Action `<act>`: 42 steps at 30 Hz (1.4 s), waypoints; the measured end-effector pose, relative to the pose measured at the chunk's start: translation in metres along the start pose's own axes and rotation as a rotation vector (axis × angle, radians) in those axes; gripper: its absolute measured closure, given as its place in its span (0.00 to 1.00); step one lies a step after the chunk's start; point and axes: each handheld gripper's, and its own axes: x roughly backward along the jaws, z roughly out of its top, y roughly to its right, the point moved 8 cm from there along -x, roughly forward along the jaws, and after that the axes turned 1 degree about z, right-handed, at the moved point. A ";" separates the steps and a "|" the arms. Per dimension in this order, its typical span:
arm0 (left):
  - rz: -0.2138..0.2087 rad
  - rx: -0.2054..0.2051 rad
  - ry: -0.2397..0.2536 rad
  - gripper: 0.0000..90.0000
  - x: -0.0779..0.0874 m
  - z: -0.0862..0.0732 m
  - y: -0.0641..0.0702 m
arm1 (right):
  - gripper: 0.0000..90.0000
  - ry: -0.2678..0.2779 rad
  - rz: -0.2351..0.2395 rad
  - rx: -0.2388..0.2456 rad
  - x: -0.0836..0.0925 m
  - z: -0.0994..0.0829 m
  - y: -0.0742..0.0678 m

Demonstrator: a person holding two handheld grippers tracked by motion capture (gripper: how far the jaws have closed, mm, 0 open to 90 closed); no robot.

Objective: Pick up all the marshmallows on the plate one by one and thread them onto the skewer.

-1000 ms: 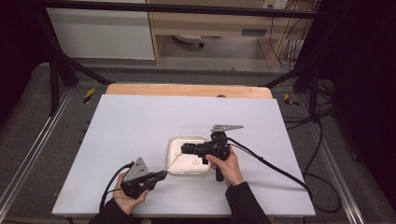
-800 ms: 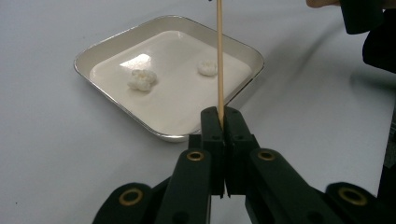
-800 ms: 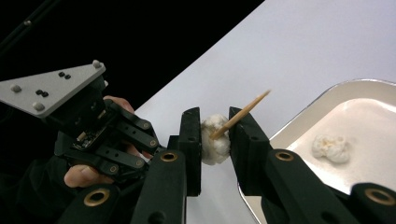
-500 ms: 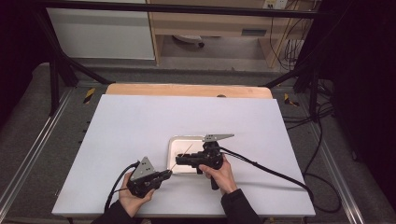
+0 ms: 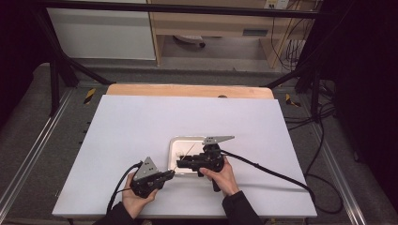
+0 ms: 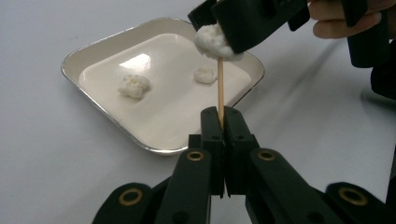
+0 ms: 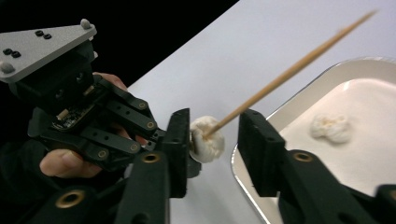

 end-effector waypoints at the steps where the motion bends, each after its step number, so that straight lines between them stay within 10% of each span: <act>1: 0.002 0.004 0.000 0.98 0.001 0.000 -0.001 | 0.61 0.002 -0.016 0.021 0.002 0.002 0.001; 13: 0.016 0.032 -0.027 0.98 0.008 -0.007 -0.012 | 0.21 -0.101 -0.288 0.225 0.019 0.000 0.028; 25: 0.007 0.035 -0.026 0.98 0.009 -0.008 -0.012 | 0.46 -0.271 -0.424 0.296 0.008 -0.027 0.060; 42: -0.003 0.033 -0.025 0.98 0.008 -0.008 -0.010 | 0.76 -0.274 -0.424 0.307 0.003 -0.034 0.063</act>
